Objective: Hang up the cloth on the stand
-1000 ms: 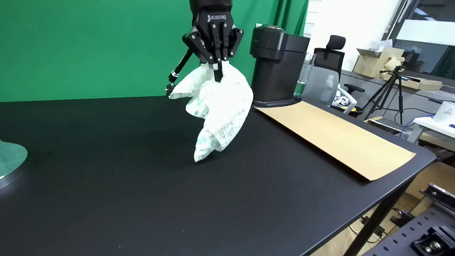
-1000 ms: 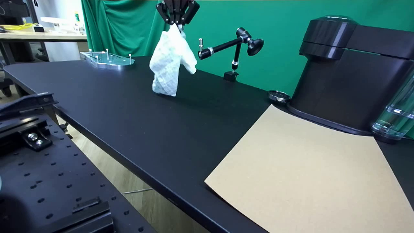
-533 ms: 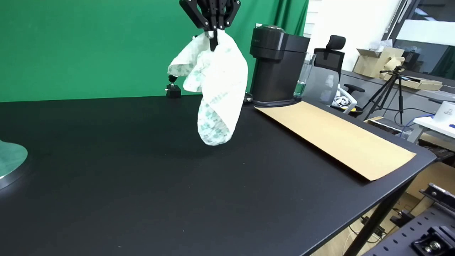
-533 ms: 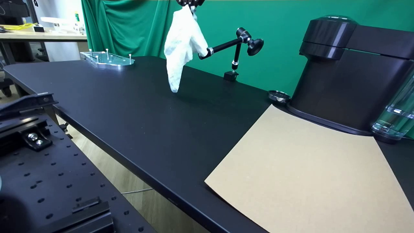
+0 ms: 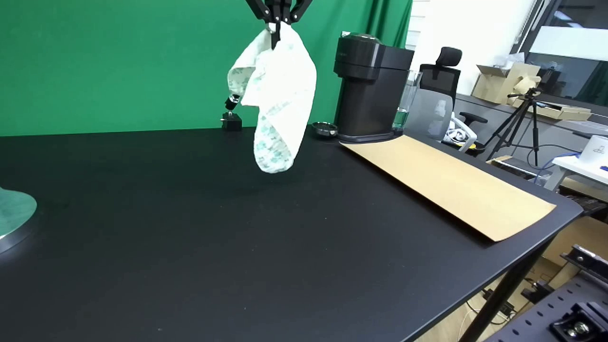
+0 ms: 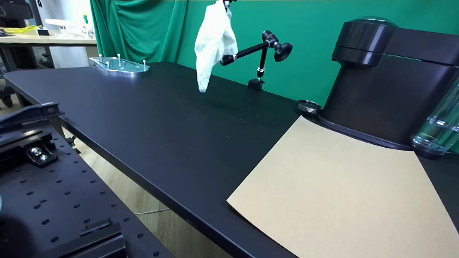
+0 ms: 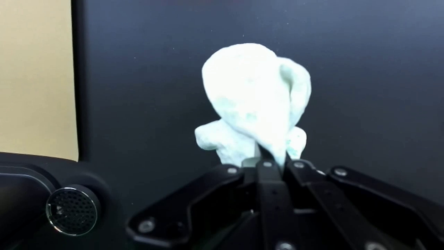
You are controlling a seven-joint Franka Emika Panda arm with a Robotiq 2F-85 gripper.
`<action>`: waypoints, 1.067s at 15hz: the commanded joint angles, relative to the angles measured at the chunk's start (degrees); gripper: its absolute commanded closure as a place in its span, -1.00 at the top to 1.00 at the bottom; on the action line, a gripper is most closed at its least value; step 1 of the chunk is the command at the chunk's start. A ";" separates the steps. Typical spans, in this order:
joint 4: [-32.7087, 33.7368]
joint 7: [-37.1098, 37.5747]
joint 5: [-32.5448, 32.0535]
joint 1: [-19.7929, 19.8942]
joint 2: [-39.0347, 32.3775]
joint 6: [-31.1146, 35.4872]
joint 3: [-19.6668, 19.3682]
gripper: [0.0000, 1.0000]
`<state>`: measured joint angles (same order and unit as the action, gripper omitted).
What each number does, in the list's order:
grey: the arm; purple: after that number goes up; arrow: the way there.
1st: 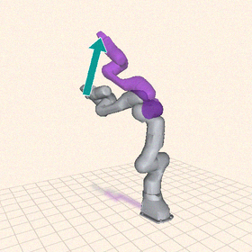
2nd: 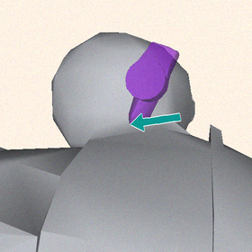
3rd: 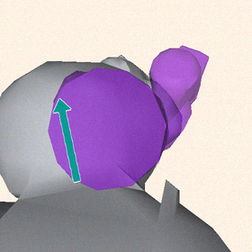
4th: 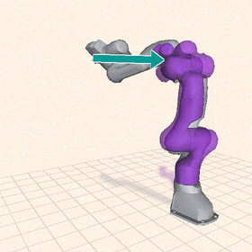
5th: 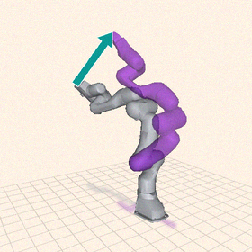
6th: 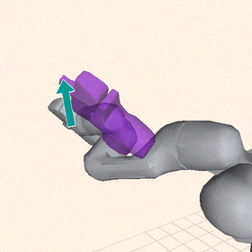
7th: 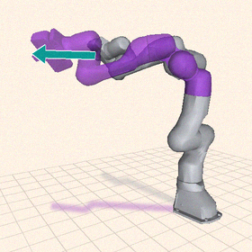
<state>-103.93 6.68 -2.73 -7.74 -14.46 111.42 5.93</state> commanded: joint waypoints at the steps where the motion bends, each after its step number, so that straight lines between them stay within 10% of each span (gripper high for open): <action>1: 8.35 1.07 1.54 -0.06 -4.83 -4.06 -0.34 -0.99; 16: 15.00 1.03 3.51 1.55 -12.98 -3.36 -2.46 -0.99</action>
<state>-88.07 7.09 -0.54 -6.61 -28.05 107.57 3.85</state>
